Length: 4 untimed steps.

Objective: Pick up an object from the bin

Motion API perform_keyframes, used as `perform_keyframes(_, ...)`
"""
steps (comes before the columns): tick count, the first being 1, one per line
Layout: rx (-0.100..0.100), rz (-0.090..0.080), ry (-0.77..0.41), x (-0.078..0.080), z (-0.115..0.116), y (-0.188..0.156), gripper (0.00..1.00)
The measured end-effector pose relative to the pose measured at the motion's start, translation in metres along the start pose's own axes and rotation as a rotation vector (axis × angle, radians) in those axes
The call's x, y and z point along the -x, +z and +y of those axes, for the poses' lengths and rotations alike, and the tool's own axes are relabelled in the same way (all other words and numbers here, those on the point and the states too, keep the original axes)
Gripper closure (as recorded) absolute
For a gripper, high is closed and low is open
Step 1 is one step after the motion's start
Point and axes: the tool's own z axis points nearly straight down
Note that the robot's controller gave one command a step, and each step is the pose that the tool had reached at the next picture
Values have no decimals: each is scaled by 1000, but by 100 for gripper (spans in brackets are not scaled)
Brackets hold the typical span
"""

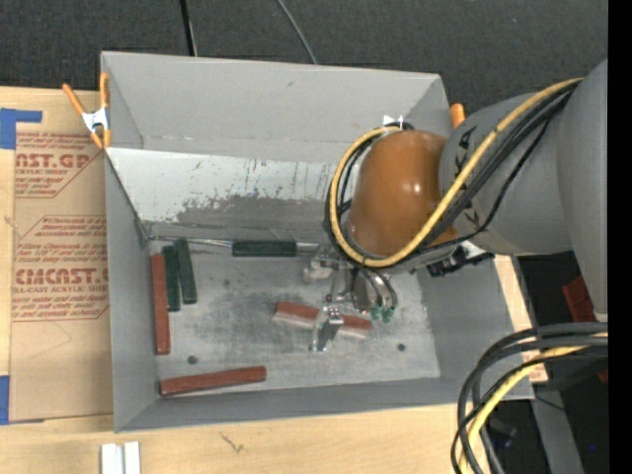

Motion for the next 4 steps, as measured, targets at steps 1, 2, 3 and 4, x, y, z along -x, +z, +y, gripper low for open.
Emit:
perform_keyframes(1,1,0,135,-15,6,56,0)
perform_keyframes(2,5,-7,139,-7,6,65,100)
perform_keyframes(3,5,-6,139,-7,6,64,100)
perform_keyframes(4,4,-3,139,-7,6,59,100)
